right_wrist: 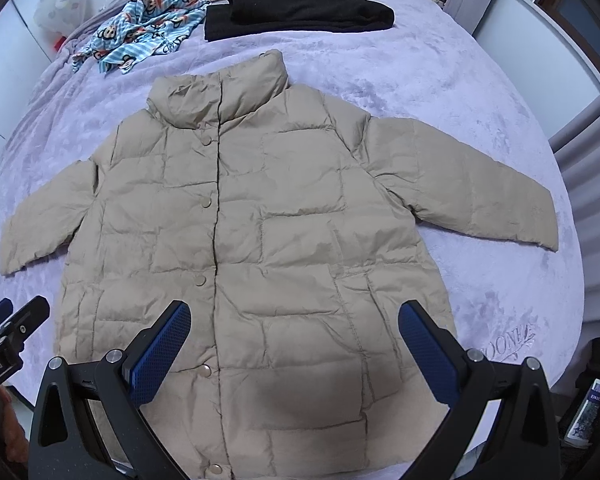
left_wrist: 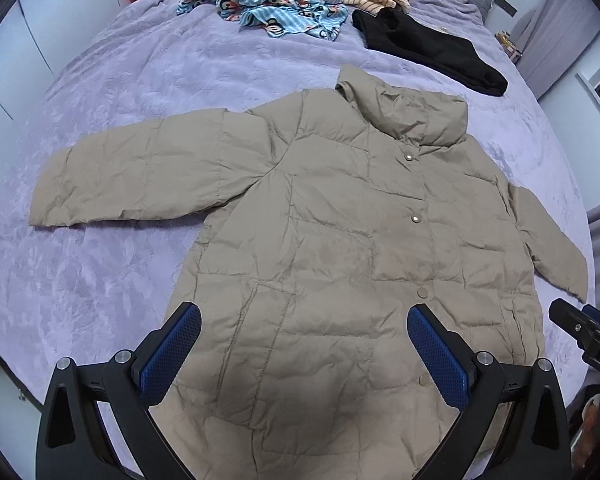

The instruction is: Fold large clothes

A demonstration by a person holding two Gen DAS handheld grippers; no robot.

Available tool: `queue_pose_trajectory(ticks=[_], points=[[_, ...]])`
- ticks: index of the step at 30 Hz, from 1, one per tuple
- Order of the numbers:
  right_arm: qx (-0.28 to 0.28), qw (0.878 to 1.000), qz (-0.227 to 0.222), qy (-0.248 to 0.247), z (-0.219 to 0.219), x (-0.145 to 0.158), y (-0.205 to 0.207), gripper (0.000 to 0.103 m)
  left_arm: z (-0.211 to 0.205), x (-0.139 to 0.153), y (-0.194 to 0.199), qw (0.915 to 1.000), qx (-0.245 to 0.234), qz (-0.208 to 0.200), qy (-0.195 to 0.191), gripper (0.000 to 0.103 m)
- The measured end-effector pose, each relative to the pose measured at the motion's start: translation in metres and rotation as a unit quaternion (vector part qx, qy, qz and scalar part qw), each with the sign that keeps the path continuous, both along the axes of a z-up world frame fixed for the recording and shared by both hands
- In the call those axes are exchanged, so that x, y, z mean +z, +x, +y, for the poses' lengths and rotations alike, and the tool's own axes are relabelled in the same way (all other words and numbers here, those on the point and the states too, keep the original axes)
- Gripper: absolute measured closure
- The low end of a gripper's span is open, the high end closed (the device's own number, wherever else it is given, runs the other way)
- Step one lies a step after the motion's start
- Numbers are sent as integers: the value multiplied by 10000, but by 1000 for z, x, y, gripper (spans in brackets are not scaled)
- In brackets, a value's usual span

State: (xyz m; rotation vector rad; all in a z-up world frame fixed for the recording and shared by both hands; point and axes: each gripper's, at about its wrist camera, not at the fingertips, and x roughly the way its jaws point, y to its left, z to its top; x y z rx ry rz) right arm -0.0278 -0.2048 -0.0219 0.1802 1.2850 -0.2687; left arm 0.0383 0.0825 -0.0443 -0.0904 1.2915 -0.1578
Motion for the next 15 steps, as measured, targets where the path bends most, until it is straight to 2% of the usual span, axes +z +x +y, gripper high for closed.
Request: queue_pose_trajectory(ticks=[3, 9, 12, 15], points=[[-4, 9997, -168, 157, 14, -2, 2, 0, 37, -17, 15, 9990, 278, 58, -357, 0], [-34, 9950, -478, 879, 48, -28, 17, 0, 134, -70, 46, 9911, 1153, 164, -642, 0], [6, 9900, -286, 1384, 75, -53, 28, 0, 178, -98, 60, 9844, 1528, 150, -857, 0], [160, 9895, -42, 1433, 107, -78, 38, 0, 219, -128, 75, 9722, 1923, 118, -1332, 0]])
